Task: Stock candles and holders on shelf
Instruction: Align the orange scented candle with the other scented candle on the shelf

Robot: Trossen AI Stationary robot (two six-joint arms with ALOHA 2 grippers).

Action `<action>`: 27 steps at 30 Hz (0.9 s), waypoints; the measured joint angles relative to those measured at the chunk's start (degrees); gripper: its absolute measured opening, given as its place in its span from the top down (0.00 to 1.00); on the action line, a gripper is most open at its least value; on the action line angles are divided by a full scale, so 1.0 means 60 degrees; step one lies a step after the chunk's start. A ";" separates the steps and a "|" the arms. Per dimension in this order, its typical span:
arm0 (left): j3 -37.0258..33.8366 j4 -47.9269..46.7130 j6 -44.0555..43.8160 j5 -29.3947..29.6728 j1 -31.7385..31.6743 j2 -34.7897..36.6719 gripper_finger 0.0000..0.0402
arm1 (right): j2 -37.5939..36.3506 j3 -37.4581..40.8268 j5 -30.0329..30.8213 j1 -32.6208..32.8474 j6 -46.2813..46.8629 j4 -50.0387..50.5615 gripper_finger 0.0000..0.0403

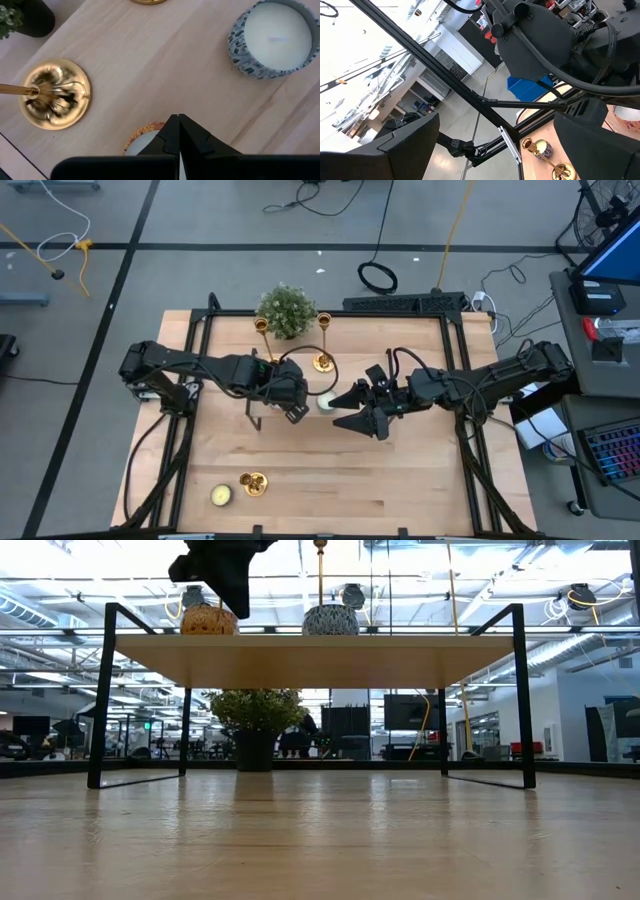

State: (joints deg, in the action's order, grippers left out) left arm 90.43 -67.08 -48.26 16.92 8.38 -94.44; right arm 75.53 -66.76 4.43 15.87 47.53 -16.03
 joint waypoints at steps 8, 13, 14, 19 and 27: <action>0.0000 -0.0004 0.0045 -0.0103 0.0015 -0.0002 1.00 | 0.0000 0.0000 0.0000 -0.0001 0.0000 0.0000 0.03; 0.0000 -0.0094 0.0096 -0.0246 0.0015 -0.0002 1.00 | 0.0000 0.0000 0.0000 -0.0001 0.0000 0.0000 0.03; 0.0000 -0.0099 0.0096 -0.0246 0.0015 -0.0002 1.00 | 0.0000 0.0000 0.0000 0.0000 0.0002 0.0000 0.03; 0.0000 -0.0192 0.0096 -0.0260 0.0011 -0.0002 1.00 | 0.0000 0.0000 0.0000 -0.0002 0.0000 0.0000 0.03; -0.0004 0.0445 0.0333 -0.0105 0.0202 -0.0010 1.00 | 0.0000 0.0000 0.0000 -0.0001 0.0003 0.0000 0.03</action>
State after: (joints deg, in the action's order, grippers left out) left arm 90.41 -64.41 -46.26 16.29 9.60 -94.50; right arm 75.53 -66.76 4.43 15.86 47.54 -16.03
